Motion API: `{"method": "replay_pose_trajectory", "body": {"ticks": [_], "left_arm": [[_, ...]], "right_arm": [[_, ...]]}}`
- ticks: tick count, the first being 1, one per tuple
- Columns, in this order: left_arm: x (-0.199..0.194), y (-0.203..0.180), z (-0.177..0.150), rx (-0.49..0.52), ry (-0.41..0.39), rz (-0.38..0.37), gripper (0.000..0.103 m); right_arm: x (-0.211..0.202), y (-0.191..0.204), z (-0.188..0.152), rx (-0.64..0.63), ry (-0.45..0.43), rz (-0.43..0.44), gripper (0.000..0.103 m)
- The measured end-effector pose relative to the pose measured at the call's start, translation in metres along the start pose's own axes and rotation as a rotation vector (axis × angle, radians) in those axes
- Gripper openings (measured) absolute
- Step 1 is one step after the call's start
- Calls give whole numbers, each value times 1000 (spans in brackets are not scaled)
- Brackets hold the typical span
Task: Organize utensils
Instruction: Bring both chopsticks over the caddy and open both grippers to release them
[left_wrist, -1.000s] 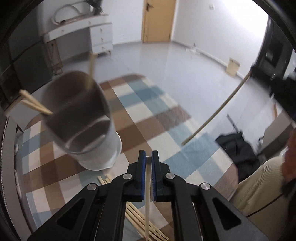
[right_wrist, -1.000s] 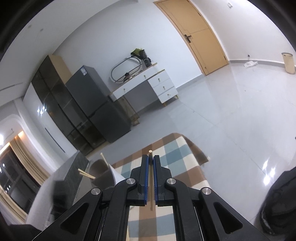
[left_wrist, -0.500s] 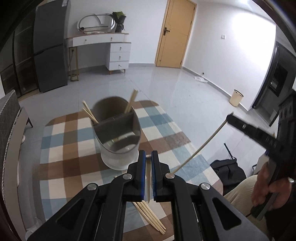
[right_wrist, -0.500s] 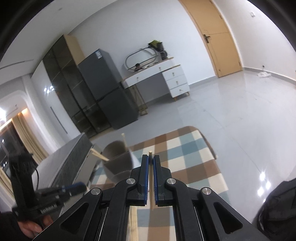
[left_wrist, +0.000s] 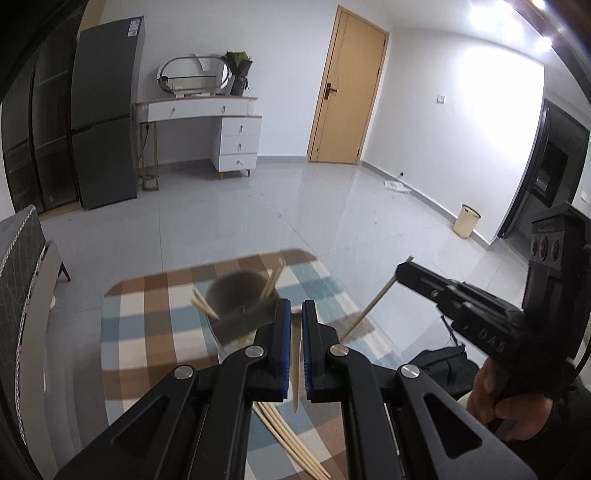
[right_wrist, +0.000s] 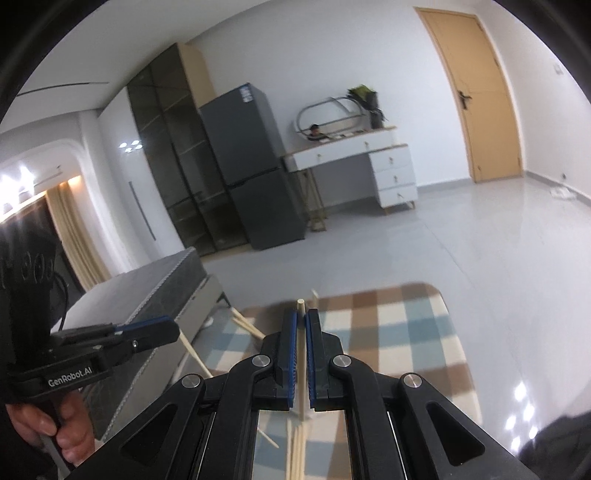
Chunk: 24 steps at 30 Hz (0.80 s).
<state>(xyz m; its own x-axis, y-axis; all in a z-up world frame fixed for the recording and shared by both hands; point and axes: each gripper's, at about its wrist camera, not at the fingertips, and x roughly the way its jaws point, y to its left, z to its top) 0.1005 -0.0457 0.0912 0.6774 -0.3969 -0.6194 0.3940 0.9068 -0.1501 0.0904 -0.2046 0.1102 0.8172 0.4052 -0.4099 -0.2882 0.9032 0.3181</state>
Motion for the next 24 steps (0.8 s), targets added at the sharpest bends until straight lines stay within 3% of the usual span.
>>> {"method": "replay_pose_trajectory", "body": {"ticks": [14, 19, 24], "left_arm": [[-4, 26, 91, 23, -73, 55, 1], [22, 34, 90, 42, -80, 78, 1], [58, 44, 70, 33, -36, 68, 1]], "right_arm": [[52, 32, 87, -111, -33, 63, 4], [81, 31, 91, -143, -12, 58, 4], [114, 21, 76, -148, 33, 48, 4]]}}
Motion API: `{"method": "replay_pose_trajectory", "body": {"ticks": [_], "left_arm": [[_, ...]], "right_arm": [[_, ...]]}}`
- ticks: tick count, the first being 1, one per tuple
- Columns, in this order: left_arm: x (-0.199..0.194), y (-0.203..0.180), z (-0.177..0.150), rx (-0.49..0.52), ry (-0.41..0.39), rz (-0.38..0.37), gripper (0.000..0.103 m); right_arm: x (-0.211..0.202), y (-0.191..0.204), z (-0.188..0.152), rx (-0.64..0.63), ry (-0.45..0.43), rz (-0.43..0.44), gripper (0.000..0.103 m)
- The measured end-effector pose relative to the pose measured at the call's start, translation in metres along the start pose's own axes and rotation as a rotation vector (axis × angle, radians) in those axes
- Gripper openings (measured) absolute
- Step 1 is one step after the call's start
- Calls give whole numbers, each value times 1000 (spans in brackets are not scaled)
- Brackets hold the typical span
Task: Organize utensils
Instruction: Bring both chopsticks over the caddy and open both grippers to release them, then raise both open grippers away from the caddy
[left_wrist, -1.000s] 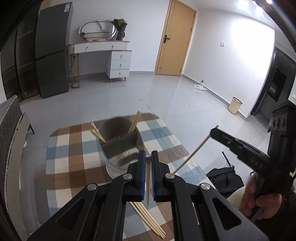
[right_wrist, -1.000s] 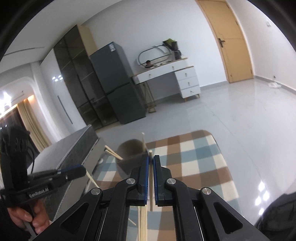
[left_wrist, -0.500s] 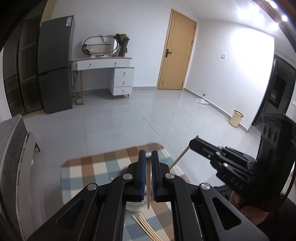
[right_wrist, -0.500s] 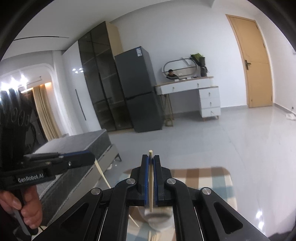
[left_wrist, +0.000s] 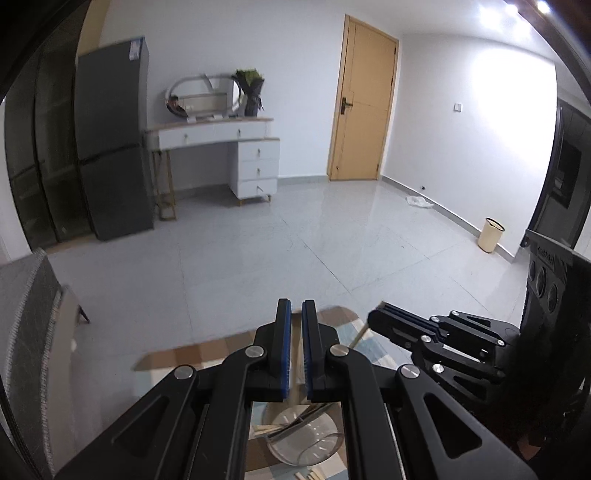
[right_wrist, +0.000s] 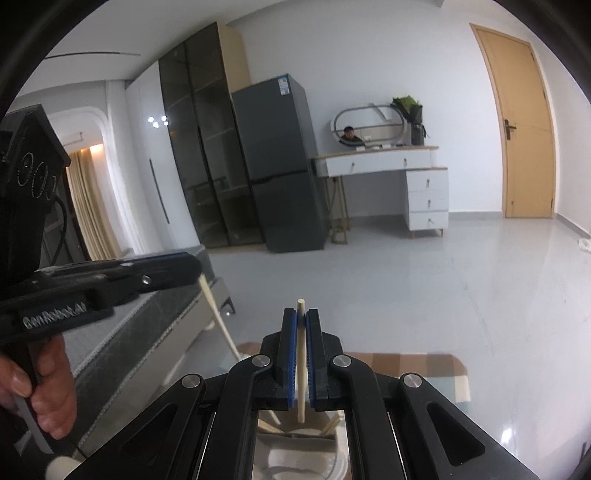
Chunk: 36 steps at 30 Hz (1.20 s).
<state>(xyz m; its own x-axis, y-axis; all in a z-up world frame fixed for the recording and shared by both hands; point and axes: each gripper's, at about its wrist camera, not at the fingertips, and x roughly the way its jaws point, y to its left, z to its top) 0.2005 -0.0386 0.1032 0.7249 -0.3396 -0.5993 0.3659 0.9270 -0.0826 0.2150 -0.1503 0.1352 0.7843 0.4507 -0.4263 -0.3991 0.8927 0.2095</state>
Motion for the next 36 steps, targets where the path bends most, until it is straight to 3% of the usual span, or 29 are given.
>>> {"method": "replay_pose_trajectory", "body": {"ticks": [4, 6, 9, 10, 11, 13, 16, 21, 23, 28, 31, 36], "left_arm": [[25, 9, -15, -32, 92, -35, 2], [30, 15, -21, -56, 128, 1, 3], [24, 21, -26, -94, 136, 30, 12], [17, 23, -29, -103, 123, 30, 23], [11, 19, -29, -100, 115, 40, 41], [-5, 12, -30, -91, 84, 78, 54], [-34, 6, -33, -109, 55, 116, 62], [-77, 2, -34, -194, 7, 126, 70], [-102, -4, -35, -224, -37, 140, 82], [-157, -29, -45, -185, -118, 241, 90], [-172, -38, -48, -196, -133, 259, 91], [-194, -43, -63, -227, -195, 307, 101]], "right_arm": [[23, -11, -20, 14, 53, 10, 4], [30, -18, -27, 34, 77, 12, 8], [32, -30, -38, 72, 101, 13, 13], [30, -34, -42, 87, 108, 6, 23], [28, -36, -43, 100, 110, 6, 31], [21, -41, -48, 131, 112, 0, 33], [5, -39, -51, 145, 104, -10, 35], [-35, -26, -51, 129, 50, -18, 51], [-52, -19, -53, 126, 30, -13, 55], [-92, 3, -59, 116, -25, -7, 66], [-117, 16, -67, 110, -53, -1, 71], [-154, 36, -84, 103, -132, 1, 101]]}}
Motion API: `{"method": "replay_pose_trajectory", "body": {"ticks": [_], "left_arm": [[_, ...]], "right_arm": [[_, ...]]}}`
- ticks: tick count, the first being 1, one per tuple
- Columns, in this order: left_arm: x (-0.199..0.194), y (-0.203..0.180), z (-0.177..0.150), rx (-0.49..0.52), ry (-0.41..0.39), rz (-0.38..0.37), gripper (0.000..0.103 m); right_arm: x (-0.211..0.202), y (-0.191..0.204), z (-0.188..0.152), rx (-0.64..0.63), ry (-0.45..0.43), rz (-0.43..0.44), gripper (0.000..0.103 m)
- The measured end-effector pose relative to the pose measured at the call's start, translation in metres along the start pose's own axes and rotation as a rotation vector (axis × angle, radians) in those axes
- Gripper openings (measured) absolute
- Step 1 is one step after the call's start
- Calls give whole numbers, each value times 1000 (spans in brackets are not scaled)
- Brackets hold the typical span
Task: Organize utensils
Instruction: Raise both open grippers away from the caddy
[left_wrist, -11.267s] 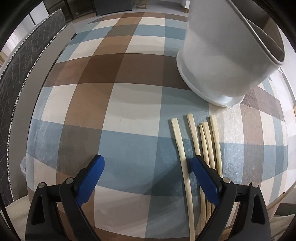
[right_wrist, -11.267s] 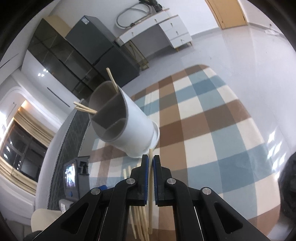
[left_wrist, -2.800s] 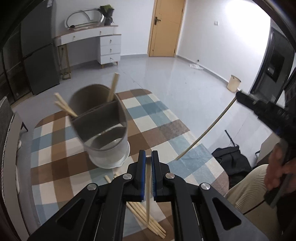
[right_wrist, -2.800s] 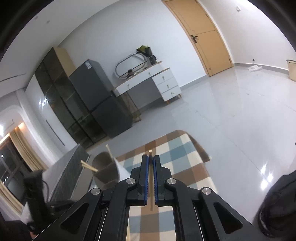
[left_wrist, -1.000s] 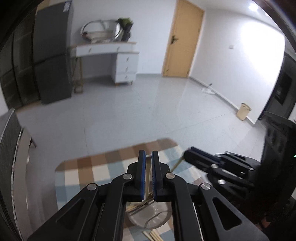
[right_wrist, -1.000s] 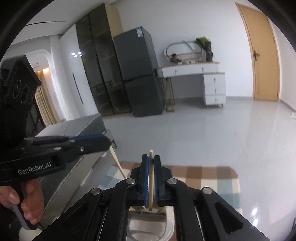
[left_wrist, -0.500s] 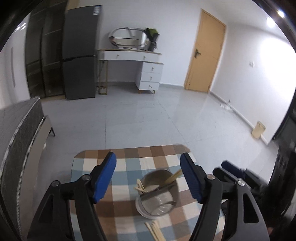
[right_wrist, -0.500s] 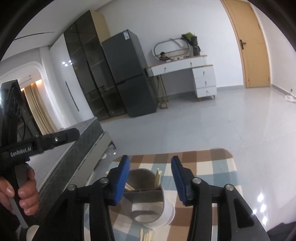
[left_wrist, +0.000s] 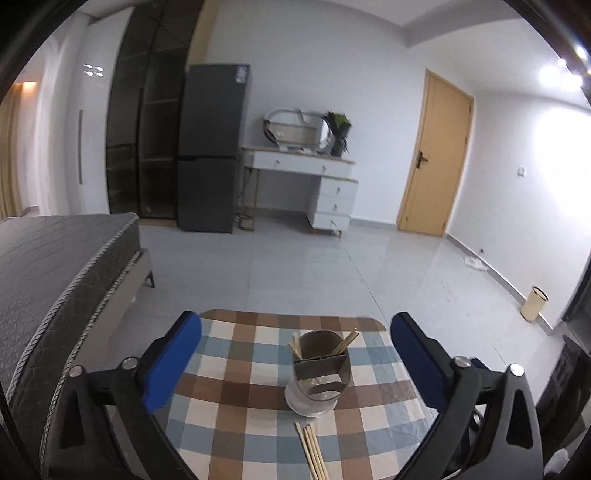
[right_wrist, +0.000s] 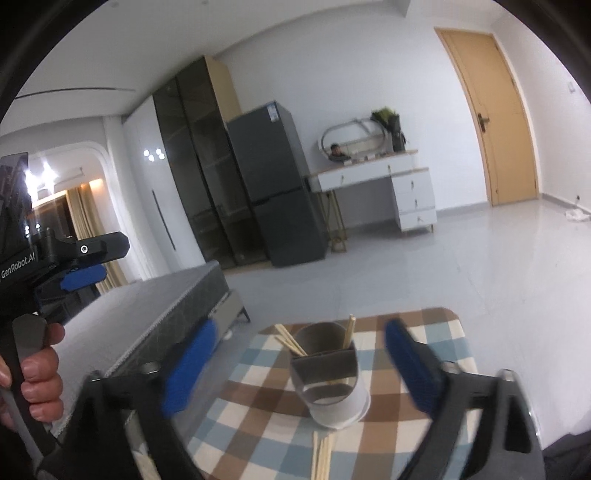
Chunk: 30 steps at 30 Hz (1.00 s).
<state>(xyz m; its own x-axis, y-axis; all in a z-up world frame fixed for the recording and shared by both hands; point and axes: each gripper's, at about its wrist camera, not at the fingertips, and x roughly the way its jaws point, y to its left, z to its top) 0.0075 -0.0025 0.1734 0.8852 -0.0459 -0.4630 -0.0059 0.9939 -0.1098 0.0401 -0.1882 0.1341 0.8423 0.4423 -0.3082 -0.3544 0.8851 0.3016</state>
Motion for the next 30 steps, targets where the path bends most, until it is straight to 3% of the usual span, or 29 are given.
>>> {"method": "replay_pose_trajectory", "body": {"ticks": [8, 15, 20, 24, 30], "left_arm": [[-13, 15, -25, -25, -59, 45, 101], [-5, 26, -59, -42, -15, 87, 102], [13, 23, -87, 28, -5, 105, 101], [37, 25, -105, 48, 26, 96, 102], [83, 42, -131, 0, 134, 122, 101]], "right_arm": [[-27, 18, -24, -48, -27, -14, 102], [-42, 21, -54, -69, -30, -10, 103], [-45, 18, -78, -69, -32, -38, 103], [-31, 16, -98, -89, 31, -70, 103], [-3, 4, -117, -88, 157, -79, 103]]}}
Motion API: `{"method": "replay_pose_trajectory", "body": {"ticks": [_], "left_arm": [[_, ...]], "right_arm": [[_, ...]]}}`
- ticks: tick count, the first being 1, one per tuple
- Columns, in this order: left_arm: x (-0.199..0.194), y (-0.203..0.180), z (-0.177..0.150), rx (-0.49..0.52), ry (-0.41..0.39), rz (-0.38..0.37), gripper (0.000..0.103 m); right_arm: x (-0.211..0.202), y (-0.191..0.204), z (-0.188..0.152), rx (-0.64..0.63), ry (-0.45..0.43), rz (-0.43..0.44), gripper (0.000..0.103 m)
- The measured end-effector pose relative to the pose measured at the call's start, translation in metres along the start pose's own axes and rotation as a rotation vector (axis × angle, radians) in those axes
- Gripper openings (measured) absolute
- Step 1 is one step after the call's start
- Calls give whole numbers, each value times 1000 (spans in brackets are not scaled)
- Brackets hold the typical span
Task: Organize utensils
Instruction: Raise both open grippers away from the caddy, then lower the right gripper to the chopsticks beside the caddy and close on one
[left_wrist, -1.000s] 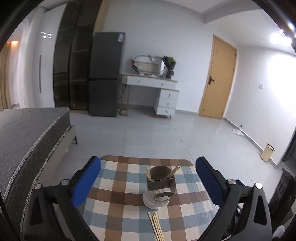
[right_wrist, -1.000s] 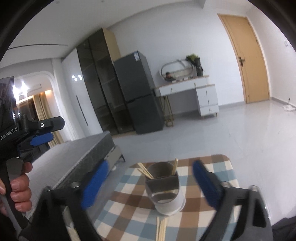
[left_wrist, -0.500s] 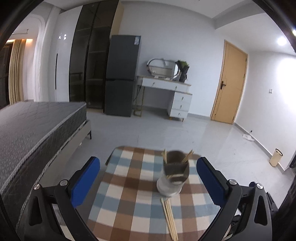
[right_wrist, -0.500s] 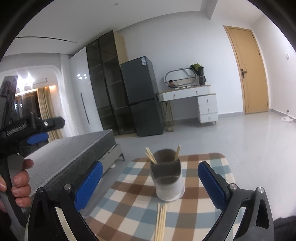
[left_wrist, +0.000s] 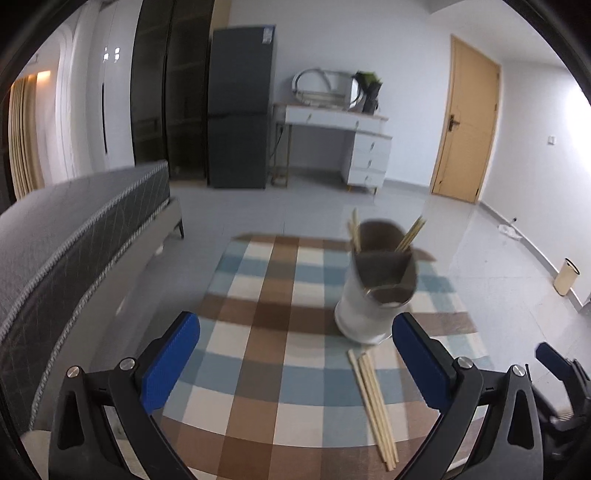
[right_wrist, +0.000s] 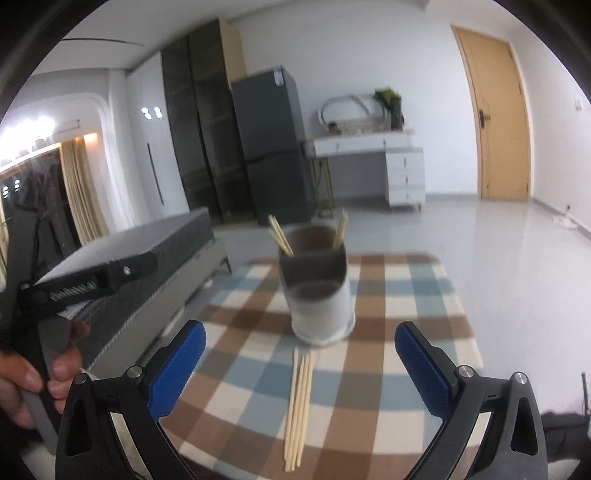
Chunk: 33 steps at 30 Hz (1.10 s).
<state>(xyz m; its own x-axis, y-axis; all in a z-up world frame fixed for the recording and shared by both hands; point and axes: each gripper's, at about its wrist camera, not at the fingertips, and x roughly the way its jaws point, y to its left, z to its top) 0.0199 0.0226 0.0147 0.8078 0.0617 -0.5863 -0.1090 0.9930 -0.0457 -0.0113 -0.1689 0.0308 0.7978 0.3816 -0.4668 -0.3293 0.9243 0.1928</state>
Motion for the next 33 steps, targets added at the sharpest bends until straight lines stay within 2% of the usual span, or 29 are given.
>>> {"method": "replay_pose_trajectory", "body": {"ticks": [4, 9, 13, 16, 18, 23, 27, 33], "left_arm": [[26, 8, -13, 12, 34, 52, 101], [48, 10, -24, 5, 126, 32, 101], [66, 9, -24, -1, 187, 40, 101], [75, 17, -23, -61, 231, 43, 101], [80, 23, -20, -94, 241, 48, 101], [84, 34, -15, -144, 255, 67, 101], [89, 42, -14, -185, 281, 72, 101], [91, 46, -14, -213, 305, 71, 101]], "right_arm": [[22, -7, -10, 10, 88, -32, 103], [54, -15, -22, 19, 195, -108, 103], [79, -18, -24, 20, 265, -107, 97], [104, -16, -23, 4, 324, -106, 90], [123, -16, -22, -5, 362, -94, 78], [174, -16, -29, -40, 467, -99, 63], [206, -16, -39, -54, 555, -93, 60], [227, -12, -49, -103, 607, -110, 53]]}}
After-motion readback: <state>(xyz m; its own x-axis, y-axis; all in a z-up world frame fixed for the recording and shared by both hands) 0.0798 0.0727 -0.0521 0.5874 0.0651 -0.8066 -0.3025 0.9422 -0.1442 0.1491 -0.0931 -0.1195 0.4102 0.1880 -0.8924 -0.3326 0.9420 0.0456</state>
